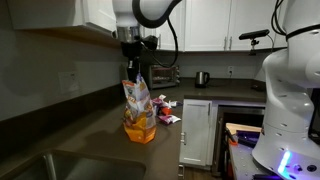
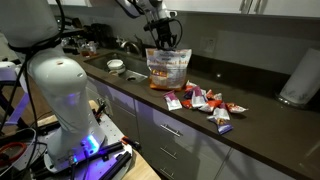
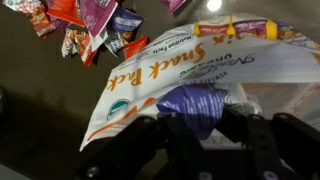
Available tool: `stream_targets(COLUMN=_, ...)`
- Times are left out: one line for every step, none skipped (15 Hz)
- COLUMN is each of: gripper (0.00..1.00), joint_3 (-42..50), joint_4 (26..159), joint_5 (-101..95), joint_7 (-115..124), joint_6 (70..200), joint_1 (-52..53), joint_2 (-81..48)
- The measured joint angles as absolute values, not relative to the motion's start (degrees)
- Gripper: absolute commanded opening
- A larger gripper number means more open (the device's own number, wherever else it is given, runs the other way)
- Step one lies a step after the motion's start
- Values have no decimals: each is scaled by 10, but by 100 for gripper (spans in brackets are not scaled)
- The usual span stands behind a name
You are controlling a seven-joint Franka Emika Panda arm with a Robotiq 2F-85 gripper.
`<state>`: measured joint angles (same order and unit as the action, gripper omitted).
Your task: Take a pack of snacks out of the big packet and put it on the counter
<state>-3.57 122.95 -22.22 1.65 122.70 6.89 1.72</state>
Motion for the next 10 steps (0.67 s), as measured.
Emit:
stream_targets(gripper=8, joint_3=-36, joint_4=1223, joint_5=-222, joint_7=16, joint_6=1223, joint_1=69, joint_2=19)
stream_targets(gripper=8, joint_3=-37, joint_4=1216, joint_5=-222, joint_7=16, joint_6=1218, joint_1=69, joint_2=21)
stream_targets(gripper=8, joint_3=-38, joint_4=1210, joint_5=-222, joint_7=16, joint_6=1214, joint_1=69, joint_2=22)
stream_targets(gripper=8, joint_3=-39, joint_4=1205, joint_5=-222, joint_7=16, joint_6=1209, joint_1=69, joint_2=24)
stream_targets(gripper=8, joint_3=-40, joint_4=1200, joint_5=-222, joint_7=16, joint_6=1205, joint_1=69, joint_2=26)
stream_targets(gripper=8, joint_3=-41, joint_4=1195, joint_5=-222, joint_7=16, joint_6=1199, joint_1=69, joint_2=30)
stream_targets(gripper=8, joint_3=-42, joint_4=1190, joint_5=-222, joint_7=16, joint_6=1193, joint_1=69, joint_2=33)
stream_targets(gripper=8, joint_3=-43, joint_4=1185, joint_5=-222, joint_7=16, joint_6=1187, joint_1=69, joint_2=37)
stream_targets(gripper=8, joint_3=-43, joint_4=1179, joint_5=-222, joint_7=16, joint_6=1180, joint_1=69, joint_2=42)
stream_targets(gripper=8, joint_3=-43, joint_4=1174, joint_5=-222, joint_7=17, joint_6=1174, joint_1=69, joint_2=47)
